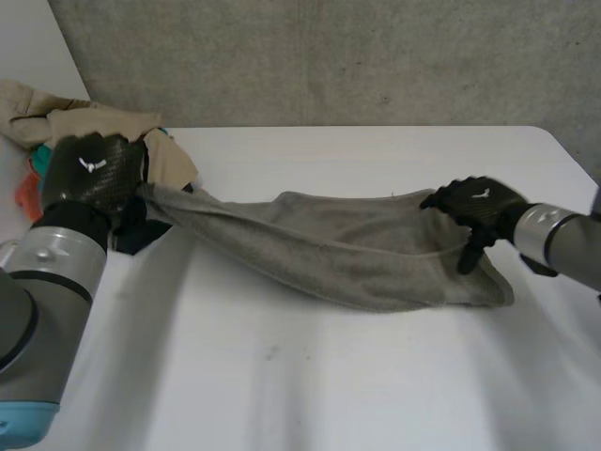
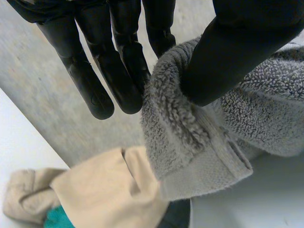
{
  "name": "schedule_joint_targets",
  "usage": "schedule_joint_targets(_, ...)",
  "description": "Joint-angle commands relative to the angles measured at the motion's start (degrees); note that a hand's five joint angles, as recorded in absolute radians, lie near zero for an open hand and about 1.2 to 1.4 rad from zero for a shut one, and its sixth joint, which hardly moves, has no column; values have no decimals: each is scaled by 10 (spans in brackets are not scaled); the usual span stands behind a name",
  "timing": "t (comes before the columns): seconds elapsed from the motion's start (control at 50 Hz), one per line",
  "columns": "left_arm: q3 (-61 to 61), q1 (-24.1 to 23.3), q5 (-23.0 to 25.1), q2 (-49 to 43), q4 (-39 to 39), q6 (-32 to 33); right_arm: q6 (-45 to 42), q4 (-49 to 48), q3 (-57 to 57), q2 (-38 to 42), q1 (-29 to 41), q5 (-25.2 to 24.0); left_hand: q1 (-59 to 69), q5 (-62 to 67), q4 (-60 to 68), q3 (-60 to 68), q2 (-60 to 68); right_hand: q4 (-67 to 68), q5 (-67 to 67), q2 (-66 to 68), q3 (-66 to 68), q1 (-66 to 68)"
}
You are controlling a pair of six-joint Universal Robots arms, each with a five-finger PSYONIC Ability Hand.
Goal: Fold the laundry.
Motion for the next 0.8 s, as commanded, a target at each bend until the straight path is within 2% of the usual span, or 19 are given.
schedule_joint_targets(0.02, 16, -2, 1, 28, -12, 0, 8, 21, -56, 83, 21, -12, 151, 130, 113, 116, 117, 145, 139, 143, 142, 143)
schedule_joint_targets(0.14, 24, -3, 1, 27, -10, 0, 8, 21, -76, 114, 23, -6, 151, 130, 113, 116, 117, 236, 230, 234, 233, 234)
schedule_joint_targets(0.16, 25, -3, 1, 27, -10, 0, 7, 21, -76, 115, 23, -6, 151, 130, 113, 116, 117, 301, 296, 300, 298, 299)
schedule_joint_targets(0.18, 25, -3, 1, 27, -10, 0, 4, 22, -77, 111, 23, 1, 151, 130, 113, 116, 117, 575, 569, 573, 572, 573)
schedule_joint_targets(0.2, 28, -3, 1, 27, -10, 0, 3, 23, -78, 108, 23, 5, 151, 130, 113, 116, 117, 629, 623, 627, 626, 626)
schedule_joint_targets(0.28, 36, -2, 1, 30, -11, 0, 1, 22, -63, 48, 26, 15, 151, 130, 113, 116, 117, 629, 624, 628, 626, 627)
schedule_joint_targets(0.36, 43, 1, 0, 32, -13, 1, -14, 28, -23, -45, 21, 24, 151, 130, 113, 116, 117, 629, 624, 628, 626, 627)
schedule_joint_targets(0.48, 43, -3, 1, 34, -22, -1, -97, 61, 39, -119, 3, 27, 151, 130, 113, 116, 117, 629, 624, 628, 626, 627)
schedule_joint_targets(0.5, 40, -4, 0, 35, -23, -1, -98, 64, 44, -122, 3, 26, 151, 130, 113, 116, 117, 498, 493, 497, 495, 496)
schedule_joint_targets(0.54, 38, -5, 0, 34, -23, -2, -80, 57, 66, -124, 3, 24, 151, 130, 113, 116, 117, 149, 143, 147, 146, 147)
schedule_joint_targets(0.64, 46, -24, 0, 34, -23, -2, 11, 33, 71, -112, 37, 23, 151, 130, 113, 116, 117, 87, 81, 85, 84, 84)
schedule_joint_targets(0.72, 67, -41, 0, 37, -24, -1, 155, -41, 59, -85, 72, 19, 151, 130, 113, 116, 117, 77, 71, 75, 74, 74)
schedule_joint_targets(0.8, 90, -54, 0, 42, -39, 1, 233, -78, 31, -42, 96, 7, 151, 130, 113, 116, 117, 83, 78, 82, 80, 81)
